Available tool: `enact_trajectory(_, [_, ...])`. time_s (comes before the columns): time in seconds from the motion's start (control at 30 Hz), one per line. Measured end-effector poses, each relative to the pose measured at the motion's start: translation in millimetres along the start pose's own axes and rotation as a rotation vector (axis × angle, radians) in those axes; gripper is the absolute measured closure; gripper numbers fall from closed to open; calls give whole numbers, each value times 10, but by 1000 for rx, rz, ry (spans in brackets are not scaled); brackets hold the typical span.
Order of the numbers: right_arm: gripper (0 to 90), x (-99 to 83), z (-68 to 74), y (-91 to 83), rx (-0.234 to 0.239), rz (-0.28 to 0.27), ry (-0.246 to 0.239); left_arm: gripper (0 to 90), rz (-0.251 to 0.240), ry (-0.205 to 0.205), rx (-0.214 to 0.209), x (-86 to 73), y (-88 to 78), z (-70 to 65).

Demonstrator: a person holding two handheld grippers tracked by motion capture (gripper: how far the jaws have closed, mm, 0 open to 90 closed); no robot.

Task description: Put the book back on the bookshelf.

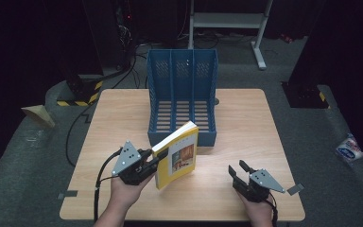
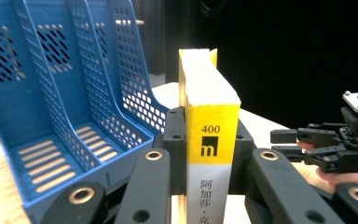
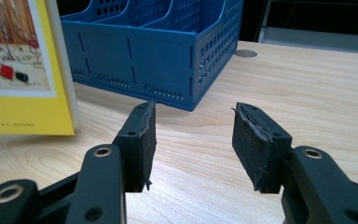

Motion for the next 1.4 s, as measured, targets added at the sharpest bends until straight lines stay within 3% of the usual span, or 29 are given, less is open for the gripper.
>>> enact_trajectory(0.13, [493,10,-24,12,-6,-3,14,762,-45,-12,31,175,-125,52])
enact_trajectory(0.3, [493,2,-29,30,-3,3,14,762,-51,-25,80,379,-216,197])
enact_trajectory(0.63, [494,4,-50,20,-8,-4,19,763,-74,-18,204,711,-223,442])
enact_trajectory(0.67, [494,4,-52,19,-8,-5,20,763,-78,-21,231,774,-195,496])
enact_trajectory(0.73, [494,5,-54,17,-9,-4,21,763,-78,-21,239,798,-182,516])
enact_trajectory(0.83, [495,9,-57,12,-8,-10,26,763,-83,-17,292,930,-92,635])
enact_trajectory(0.97, [495,11,-63,8,-6,-7,27,762,-81,-20,331,1055,39,768])
enact_trajectory(1.0, [495,11,-63,8,-6,-7,27,763,-81,-20,331,1055,39,768])
enact_trajectory(1.17, [495,22,-73,7,-8,-16,23,763,-73,-27,436,1141,304,960])
enact_trajectory(1.4, [496,24,-76,-4,-9,-17,25,763,-47,-59,520,1106,583,1152])
Point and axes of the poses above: each handheld gripper's, and its own axes: y roughly forward along the jaws, x roughly out of its top, z roughly to its left, the point moved 4 cm from there along y, roughly forward along the jaws, and after that the axes turned 2 degrees about z, right-handed, at the moved point
